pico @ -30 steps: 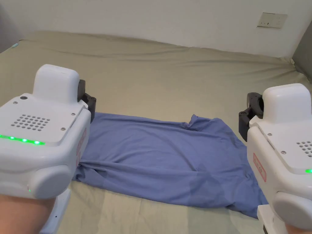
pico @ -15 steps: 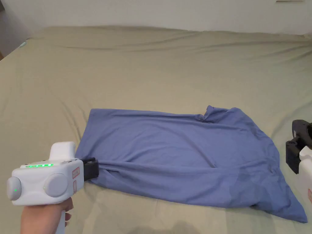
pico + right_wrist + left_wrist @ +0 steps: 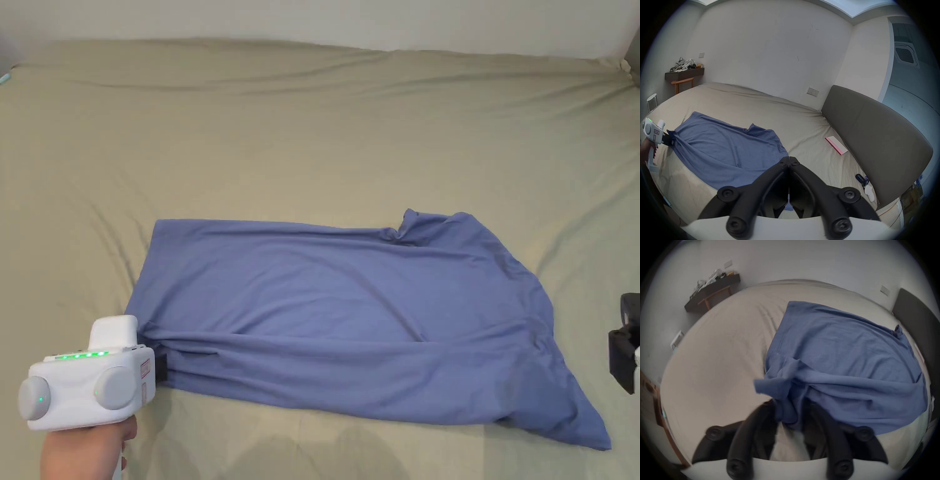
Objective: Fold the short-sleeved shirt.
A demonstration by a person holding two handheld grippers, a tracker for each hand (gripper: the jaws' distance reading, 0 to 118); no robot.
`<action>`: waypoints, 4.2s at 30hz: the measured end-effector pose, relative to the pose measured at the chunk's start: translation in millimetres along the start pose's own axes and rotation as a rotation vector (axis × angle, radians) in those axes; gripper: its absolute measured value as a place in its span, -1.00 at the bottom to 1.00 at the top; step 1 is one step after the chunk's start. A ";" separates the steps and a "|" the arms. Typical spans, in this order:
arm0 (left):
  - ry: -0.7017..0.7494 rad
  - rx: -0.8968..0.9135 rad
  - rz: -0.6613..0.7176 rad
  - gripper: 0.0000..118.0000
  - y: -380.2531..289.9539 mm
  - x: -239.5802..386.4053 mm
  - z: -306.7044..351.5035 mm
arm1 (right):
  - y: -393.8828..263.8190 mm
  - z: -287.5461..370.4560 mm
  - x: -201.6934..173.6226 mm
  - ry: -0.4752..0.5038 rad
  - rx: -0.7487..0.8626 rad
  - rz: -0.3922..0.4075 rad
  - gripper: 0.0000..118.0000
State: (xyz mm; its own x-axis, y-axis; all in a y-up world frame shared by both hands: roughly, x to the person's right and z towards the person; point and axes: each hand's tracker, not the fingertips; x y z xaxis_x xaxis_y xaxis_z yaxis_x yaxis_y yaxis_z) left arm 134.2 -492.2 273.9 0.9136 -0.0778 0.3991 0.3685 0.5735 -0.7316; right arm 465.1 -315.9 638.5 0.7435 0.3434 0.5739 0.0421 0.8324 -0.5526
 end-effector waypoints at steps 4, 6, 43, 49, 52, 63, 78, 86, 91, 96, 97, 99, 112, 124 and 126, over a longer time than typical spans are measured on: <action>-0.026 0.031 -0.026 -0.78 0.9 -1.1 16.8 | -2.2 -15.5 0.8 0.009 -0.063 -0.013 -0.89; -0.018 0.081 -0.080 -0.78 2.9 0.2 28.6 | -9.3 -32.3 5.4 0.024 -0.145 -0.030 -0.22; -0.120 0.199 -0.140 -0.83 16.8 -22.0 145.1 | -40.2 -56.7 58.4 0.291 -0.507 -0.218 -0.76; -0.105 0.084 -0.207 -0.83 -38.2 -34.9 146.4 | -85.7 -32.6 53.1 0.333 -0.629 -0.279 -0.76; -0.103 -0.023 -0.205 -0.83 -75.9 -39.3 123.3 | -119.6 -38.9 36.8 0.329 -0.704 -0.268 -0.76; -0.068 -0.162 -0.278 -0.83 -110.7 -44.4 75.0 | -169.5 -76.9 13.5 0.289 -0.777 -0.164 -0.73; -0.162 0.460 -0.008 0.95 7.5 -33.5 206.8 | 23.5 -2.6 29.7 0.139 -0.027 -0.150 0.75; -0.113 0.896 -0.029 0.22 41.9 13.7 279.8 | 89.1 51.5 -29.0 0.118 0.331 -0.047 0.48; -0.065 0.896 -0.142 -1.00 44.4 46.0 279.2 | 90.8 53.4 -61.1 0.107 0.366 -0.010 -0.95; -0.077 0.892 -0.188 -1.00 48.7 61.8 271.7 | 89.1 40.2 -67.6 0.155 0.326 -0.020 -0.96; -0.078 0.889 -0.190 -1.00 49.9 63.6 270.3 | 88.1 37.8 -68.1 0.151 0.324 -0.017 -0.96; -0.078 0.878 -0.193 -1.00 54.8 63.4 262.0 | 86.2 32.4 -66.8 0.144 0.317 -0.011 -0.96; -0.011 0.275 -0.134 -0.35 70.7 9.9 19.8 | 41.8 -48.3 -55.5 0.127 0.141 -0.022 -0.96; -0.025 0.027 -0.055 0.56 118.5 -18.0 -98.2 | 17.4 -95.9 -33.3 0.075 -0.035 -0.019 -0.96; -0.084 0.032 -0.058 0.19 115.7 -14.6 -94.7 | 15.5 -99.7 -34.9 0.083 -0.071 -0.005 -0.96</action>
State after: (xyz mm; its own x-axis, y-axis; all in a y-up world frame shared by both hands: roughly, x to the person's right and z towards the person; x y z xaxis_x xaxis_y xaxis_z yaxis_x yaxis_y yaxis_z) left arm 179.8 -501.8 131.1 0.8727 -0.0436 0.4863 0.4133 0.5963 -0.6882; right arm 506.4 -358.4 549.7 0.7960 0.2992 0.5262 0.0910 0.8003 -0.5926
